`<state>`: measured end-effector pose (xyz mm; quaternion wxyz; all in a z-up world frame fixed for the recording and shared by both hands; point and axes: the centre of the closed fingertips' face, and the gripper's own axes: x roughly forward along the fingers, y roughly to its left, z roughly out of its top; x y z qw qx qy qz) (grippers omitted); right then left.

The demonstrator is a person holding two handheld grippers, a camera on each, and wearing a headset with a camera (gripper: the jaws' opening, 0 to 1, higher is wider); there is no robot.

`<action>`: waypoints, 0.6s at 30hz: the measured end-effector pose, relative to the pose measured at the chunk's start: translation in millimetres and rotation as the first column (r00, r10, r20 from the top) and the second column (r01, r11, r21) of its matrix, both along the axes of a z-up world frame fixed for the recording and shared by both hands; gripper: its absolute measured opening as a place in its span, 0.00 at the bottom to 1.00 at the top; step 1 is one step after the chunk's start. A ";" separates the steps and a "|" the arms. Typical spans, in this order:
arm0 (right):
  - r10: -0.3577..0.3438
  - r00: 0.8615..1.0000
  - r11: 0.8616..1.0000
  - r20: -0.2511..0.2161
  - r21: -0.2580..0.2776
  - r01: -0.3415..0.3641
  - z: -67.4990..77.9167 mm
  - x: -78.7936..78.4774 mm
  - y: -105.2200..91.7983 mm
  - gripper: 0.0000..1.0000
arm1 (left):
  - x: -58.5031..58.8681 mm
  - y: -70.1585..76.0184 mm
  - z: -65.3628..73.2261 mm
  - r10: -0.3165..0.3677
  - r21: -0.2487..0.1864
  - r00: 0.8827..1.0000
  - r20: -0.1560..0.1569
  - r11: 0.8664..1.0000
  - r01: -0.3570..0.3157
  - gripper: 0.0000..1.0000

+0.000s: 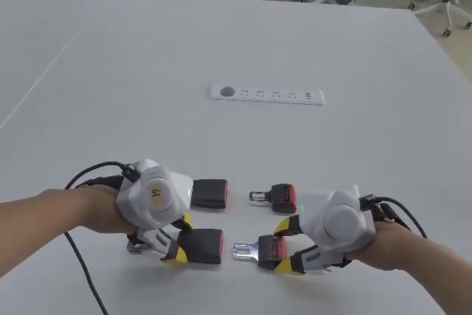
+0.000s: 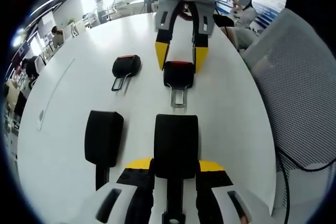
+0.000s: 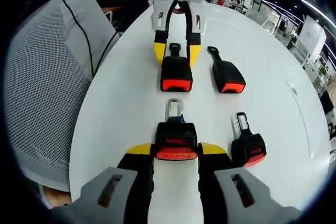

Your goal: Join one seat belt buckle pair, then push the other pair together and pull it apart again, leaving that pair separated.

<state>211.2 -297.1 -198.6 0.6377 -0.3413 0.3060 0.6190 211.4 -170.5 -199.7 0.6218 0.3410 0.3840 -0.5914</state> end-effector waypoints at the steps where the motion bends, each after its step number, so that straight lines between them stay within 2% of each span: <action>1: 0.001 1.000 1.000 0.000 0.000 -0.001 0.1 -0.1 0.7 0.30 | 0.0 -0.1 -0.1 -0.001 0.000 1.000 0.000 1.000 0.001 0.31; 18: 0.001 1.000 1.000 -0.009 0.004 -0.001 1.2 1.0 12.8 0.30 | 0.9 0.3 -2.7 -0.015 0.006 1.000 -0.003 1.000 0.015 0.31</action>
